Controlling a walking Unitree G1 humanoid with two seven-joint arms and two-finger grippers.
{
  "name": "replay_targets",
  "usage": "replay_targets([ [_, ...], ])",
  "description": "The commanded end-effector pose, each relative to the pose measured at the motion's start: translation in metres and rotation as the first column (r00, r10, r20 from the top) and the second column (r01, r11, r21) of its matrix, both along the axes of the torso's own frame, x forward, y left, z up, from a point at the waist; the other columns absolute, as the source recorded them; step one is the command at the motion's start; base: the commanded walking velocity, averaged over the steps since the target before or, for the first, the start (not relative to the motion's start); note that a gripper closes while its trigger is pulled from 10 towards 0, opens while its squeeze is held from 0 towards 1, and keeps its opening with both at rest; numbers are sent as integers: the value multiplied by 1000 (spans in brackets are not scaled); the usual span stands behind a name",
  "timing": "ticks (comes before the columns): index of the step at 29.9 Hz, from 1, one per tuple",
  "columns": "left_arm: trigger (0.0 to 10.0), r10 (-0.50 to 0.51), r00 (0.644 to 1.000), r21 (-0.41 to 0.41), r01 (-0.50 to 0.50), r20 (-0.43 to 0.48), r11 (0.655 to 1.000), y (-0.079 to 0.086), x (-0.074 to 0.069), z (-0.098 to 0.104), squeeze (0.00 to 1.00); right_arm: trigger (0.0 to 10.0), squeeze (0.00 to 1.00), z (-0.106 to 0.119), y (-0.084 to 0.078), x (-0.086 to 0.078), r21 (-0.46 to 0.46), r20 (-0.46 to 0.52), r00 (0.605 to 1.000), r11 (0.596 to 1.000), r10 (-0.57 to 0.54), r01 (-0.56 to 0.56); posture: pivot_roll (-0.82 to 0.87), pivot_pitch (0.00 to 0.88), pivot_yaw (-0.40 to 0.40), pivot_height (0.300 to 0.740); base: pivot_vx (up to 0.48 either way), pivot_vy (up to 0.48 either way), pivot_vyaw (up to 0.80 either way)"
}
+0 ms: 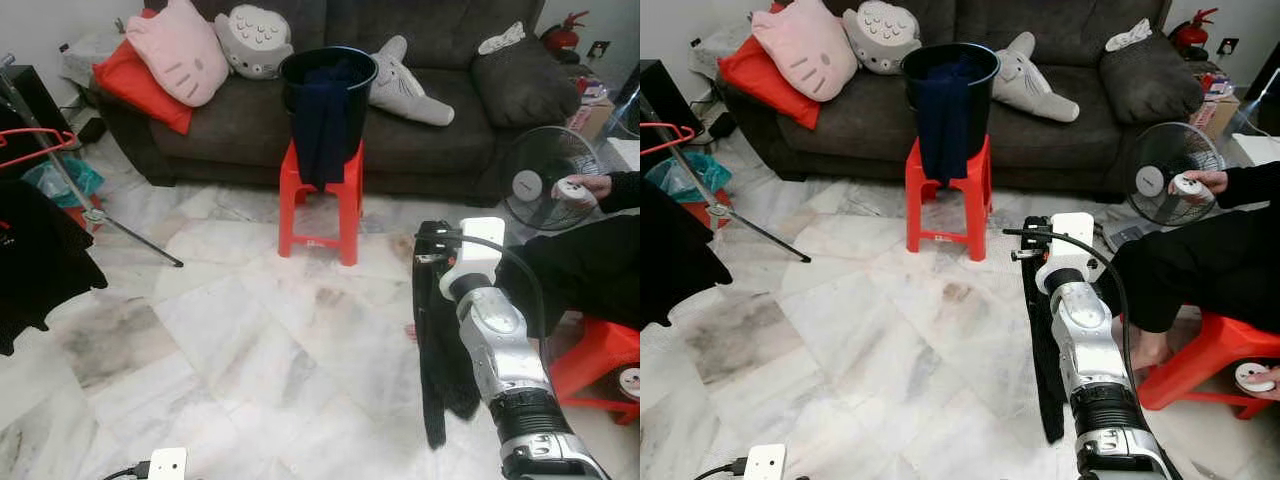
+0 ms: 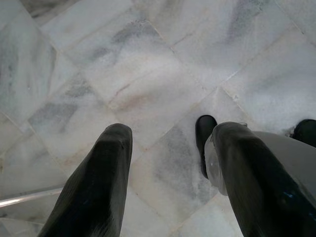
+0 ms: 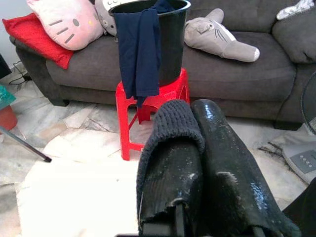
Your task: Hang hanger
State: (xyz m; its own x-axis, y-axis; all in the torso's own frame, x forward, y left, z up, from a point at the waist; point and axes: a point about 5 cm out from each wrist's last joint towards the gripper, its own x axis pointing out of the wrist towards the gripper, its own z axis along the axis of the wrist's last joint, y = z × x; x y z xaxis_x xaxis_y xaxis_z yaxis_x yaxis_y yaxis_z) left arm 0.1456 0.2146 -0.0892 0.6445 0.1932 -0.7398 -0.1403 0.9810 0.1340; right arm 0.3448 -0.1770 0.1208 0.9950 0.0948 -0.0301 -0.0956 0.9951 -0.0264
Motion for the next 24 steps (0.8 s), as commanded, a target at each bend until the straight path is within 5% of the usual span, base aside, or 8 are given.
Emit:
replay_targets([
  [1,10000,25,999,-1,-25,-43,1000,1,-11,-5,0,10000,0,10,7,2,-21,56,997,999,44,-43,-30,59,12,740,0,0,500],
  [8,10000,31,999,-2,-31,-43,1000,1,-9,-4,0,10000,0,14,14,2,-20,75,994,997,79,-77,-32,72,11,740,0,0,688],
  [24,10000,26,999,-2,-26,-41,1000,1,-7,-3,0,10000,0,17,16,4,-6,82,993,996,88,-88,-24,92,18,740,0,0,0],
])
